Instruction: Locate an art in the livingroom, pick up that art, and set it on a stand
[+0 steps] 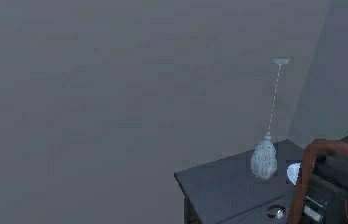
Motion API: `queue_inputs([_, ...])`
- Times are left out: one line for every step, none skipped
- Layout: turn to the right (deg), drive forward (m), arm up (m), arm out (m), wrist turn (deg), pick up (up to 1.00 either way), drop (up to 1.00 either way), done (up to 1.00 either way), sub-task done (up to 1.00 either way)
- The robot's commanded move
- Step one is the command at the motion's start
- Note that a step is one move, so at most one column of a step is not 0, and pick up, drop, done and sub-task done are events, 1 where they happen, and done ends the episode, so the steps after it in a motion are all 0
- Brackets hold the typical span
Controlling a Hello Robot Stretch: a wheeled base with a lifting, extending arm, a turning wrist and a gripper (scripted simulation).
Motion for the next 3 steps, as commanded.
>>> queue_inputs([0.0,0.00,0.00,0.00,45.0,0.00,0.00,0.00,0.00])
queue_inputs([0.0,0.00,0.00,0.00,45.0,0.00,0.00,0.00,0.00])
queue_inputs([0.0,0.00,0.00,0.00,45.0,0.00,0.00,0.00,0.00])
